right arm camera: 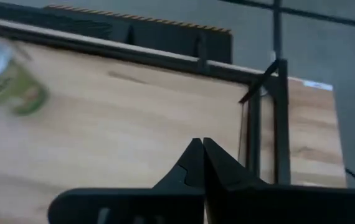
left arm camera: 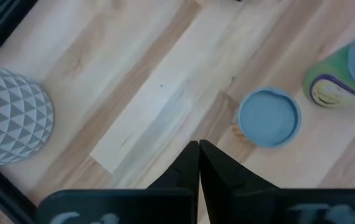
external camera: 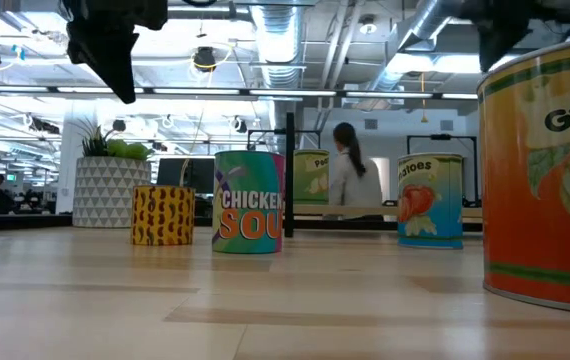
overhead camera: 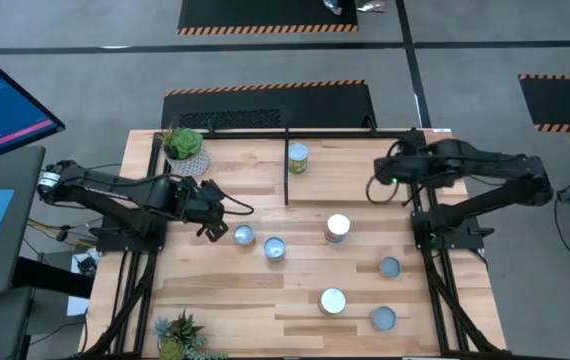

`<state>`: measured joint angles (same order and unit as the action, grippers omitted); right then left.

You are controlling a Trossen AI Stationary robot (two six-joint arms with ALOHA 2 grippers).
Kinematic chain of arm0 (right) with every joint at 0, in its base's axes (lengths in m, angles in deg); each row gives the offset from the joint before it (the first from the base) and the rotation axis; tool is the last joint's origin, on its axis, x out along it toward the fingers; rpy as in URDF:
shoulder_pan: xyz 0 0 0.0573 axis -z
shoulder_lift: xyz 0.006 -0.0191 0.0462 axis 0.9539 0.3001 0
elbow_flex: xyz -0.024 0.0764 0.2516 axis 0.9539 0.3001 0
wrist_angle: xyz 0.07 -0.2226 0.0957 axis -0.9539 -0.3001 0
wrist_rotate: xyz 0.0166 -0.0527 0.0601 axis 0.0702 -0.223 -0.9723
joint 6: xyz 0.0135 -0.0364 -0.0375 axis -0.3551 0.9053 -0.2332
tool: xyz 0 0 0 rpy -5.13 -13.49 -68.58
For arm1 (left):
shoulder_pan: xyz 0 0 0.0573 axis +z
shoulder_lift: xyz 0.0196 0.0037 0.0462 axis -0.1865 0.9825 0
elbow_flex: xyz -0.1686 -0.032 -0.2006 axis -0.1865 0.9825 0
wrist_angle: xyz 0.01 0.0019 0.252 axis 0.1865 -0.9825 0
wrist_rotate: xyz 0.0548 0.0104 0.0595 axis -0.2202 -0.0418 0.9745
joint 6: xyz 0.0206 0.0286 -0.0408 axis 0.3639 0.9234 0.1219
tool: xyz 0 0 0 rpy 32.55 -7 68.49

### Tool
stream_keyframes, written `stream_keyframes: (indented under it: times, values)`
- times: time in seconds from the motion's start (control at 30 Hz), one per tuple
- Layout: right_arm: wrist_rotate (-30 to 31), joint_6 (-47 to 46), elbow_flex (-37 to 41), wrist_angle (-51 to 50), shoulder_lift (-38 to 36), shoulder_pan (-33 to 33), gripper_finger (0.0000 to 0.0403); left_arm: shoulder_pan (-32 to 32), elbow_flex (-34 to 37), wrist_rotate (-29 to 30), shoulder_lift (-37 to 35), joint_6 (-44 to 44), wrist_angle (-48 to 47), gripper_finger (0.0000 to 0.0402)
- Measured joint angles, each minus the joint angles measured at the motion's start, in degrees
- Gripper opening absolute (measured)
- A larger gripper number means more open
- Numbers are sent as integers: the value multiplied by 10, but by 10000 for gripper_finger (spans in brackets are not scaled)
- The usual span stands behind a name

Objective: Pick and place cans onto a shelf
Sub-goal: Adjust the shelf

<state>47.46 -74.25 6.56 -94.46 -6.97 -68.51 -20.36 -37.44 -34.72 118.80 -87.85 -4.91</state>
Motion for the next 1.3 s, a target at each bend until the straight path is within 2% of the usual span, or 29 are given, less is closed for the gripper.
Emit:
stream_keyframes:
  times: [0.13,0.27,0.5,0.7,0.8,1.0,1.13,1.3]
  values:
    - [-8,-15,45,-5,-14,54,5,16,0,5,0,10,-7,0]
    - [-17,17,86,-3,-25,122,4,34,0,-3,-5,42,-5,0]
    - [-33,92,89,-8,-48,244,4,56,0,-10,-5,75,-4,0]
    - [-42,146,91,-6,-40,313,4,72,0,-8,-5,90,-1,0]
    - [-40,161,117,-5,-34,341,4,74,0,-5,-5,90,-1,0]
    - [-51,153,188,-4,-36,359,4,74,0,0,-5,86,1,0]
    - [-51,149,194,16,-37,358,6,74,0,0,-5,87,4,0]
    - [-62,187,193,72,-38,359,5,74,0,0,-5,86,5,0]
